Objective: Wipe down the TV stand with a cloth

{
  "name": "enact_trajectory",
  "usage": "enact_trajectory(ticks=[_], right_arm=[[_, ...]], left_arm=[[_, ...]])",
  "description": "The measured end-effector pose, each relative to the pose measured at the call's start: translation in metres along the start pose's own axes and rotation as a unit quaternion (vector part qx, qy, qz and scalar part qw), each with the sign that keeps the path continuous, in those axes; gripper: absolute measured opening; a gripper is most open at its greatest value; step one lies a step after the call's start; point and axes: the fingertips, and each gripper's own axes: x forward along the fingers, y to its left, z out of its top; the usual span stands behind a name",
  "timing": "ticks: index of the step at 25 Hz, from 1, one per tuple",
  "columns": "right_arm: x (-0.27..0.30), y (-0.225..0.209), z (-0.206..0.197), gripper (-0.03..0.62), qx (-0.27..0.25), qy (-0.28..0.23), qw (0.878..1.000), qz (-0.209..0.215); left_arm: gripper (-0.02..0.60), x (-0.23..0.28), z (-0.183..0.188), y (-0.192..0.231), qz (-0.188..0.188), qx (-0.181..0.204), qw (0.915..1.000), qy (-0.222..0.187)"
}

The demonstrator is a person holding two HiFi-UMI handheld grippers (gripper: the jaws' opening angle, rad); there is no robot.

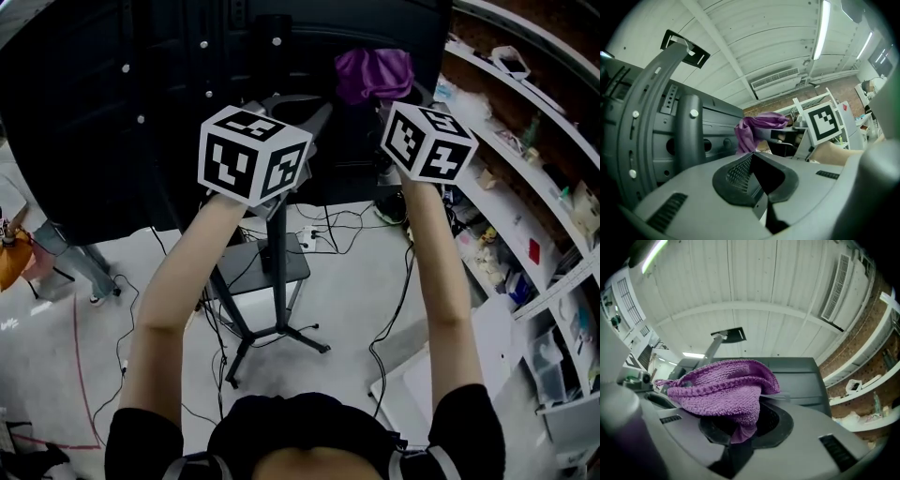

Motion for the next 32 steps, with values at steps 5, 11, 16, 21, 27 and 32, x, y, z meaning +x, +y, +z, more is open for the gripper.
enact_trajectory(ticks=[5, 11, 16, 21, 27, 32], right_arm=[[0.009, 0.082, 0.044, 0.064, -0.013, -0.033, 0.996, 0.077], [0.044, 0.179, 0.088, 0.064, -0.009, -0.062, 0.986, 0.154], [0.090, 0.250, 0.122, 0.064, -0.023, -0.067, 0.978, 0.194], [0.143, 0.294, 0.142, 0.064, -0.102, -0.060, 0.973, 0.198], [0.167, 0.328, 0.115, 0.064, -0.133, -0.025, 0.967, 0.218], [0.155, 0.342, 0.107, 0.064, -0.152, -0.019, 0.962, 0.225]], left_arm=[[0.006, -0.047, 0.016, 0.031, 0.024, 0.006, 0.9996, -0.012], [0.006, -0.126, 0.057, 0.100, 0.088, 0.026, 0.9955, -0.023], [0.006, -0.187, 0.100, 0.159, 0.142, 0.039, 0.9884, -0.034], [0.006, -0.230, 0.122, 0.218, 0.202, 0.042, 0.9780, -0.034], [0.006, -0.248, 0.104, 0.246, 0.215, 0.027, 0.9760, -0.017], [0.006, -0.252, 0.087, 0.243, 0.204, 0.013, 0.9786, -0.020]])
